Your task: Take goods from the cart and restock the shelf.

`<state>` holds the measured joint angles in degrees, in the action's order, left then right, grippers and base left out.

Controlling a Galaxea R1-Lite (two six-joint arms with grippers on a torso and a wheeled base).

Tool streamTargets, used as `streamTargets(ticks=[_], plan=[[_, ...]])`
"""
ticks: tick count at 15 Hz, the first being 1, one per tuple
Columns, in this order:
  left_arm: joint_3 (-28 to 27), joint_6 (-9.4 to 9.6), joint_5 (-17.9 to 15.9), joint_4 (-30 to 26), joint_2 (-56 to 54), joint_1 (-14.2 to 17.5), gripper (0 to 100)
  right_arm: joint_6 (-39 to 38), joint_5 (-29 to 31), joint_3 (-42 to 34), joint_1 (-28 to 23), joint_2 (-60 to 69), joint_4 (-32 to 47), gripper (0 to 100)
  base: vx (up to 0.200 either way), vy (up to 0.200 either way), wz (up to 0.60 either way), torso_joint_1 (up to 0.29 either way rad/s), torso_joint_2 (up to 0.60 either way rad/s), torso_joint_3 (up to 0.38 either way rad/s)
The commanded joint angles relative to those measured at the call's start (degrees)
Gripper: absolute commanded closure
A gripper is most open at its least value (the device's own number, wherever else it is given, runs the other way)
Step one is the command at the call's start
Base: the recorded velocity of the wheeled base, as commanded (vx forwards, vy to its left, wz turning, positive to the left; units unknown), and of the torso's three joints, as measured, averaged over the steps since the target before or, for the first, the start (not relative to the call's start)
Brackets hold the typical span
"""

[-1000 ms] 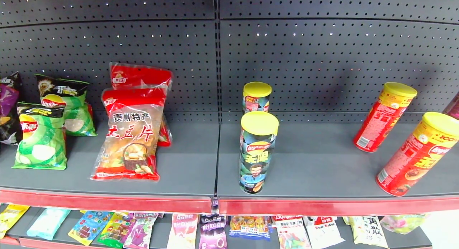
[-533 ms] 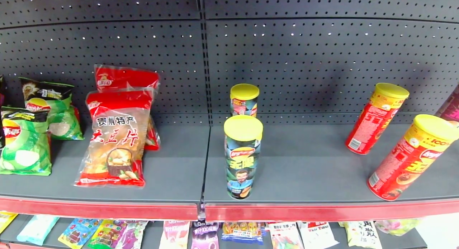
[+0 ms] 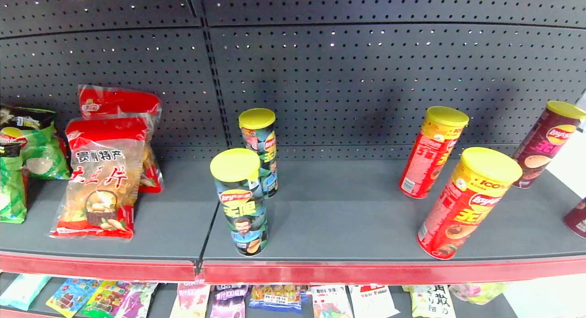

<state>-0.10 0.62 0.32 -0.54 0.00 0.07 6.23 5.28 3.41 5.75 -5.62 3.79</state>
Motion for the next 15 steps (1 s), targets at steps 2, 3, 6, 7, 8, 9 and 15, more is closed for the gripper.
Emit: streamTargets(ticks=[2,3,6,7,8,9,15], plan=[[0.01,-0.01,0.03,0.01,0.09,0.01,0,0.01,-0.01,0.01,0.05,-0.09,-0.01,0,0.000,-0.200,0.00,0.005,0.00,0.002],[0.01,-0.01,0.03,0.01,0.09,0.01,0,0.01,-0.01,0.01,0.05,-0.09,-0.01,0,0.000,-0.200,0.00,0.002,0.01,0.007],[0.01,-0.01,0.03,0.01,0.09,0.01,0,0.01,-0.01,0.01,0.05,-0.09,-0.01,0,-0.200,-0.200,0.00,0.006,0.00,0.002],[0.10,-0.01,0.03,0.01,0.09,0.01,0,0.01,-0.01,0.01,0.05,-0.09,-0.01,0,-0.200,-0.200,0.00,0.017,0.01,-0.007],[0.01,-0.01,0.03,0.01,0.09,0.01,0,0.01,-0.01,0.01,0.05,-0.09,-0.01,0,-0.200,-0.200,0.00,0.002,0.01,-0.002],[0.10,-0.01,0.03,0.01,0.09,0.01,0,0.10,-0.01,0.01,0.05,-0.09,-0.01,0,-0.200,-0.200,0.00,-0.007,0.00,0.007],[0.01,-0.01,0.03,0.01,0.09,0.01,0,0.10,-0.01,0.01,-0.04,-0.01,-0.01,0,0.000,-0.067,0.00,0.000,0.00,0.002]])
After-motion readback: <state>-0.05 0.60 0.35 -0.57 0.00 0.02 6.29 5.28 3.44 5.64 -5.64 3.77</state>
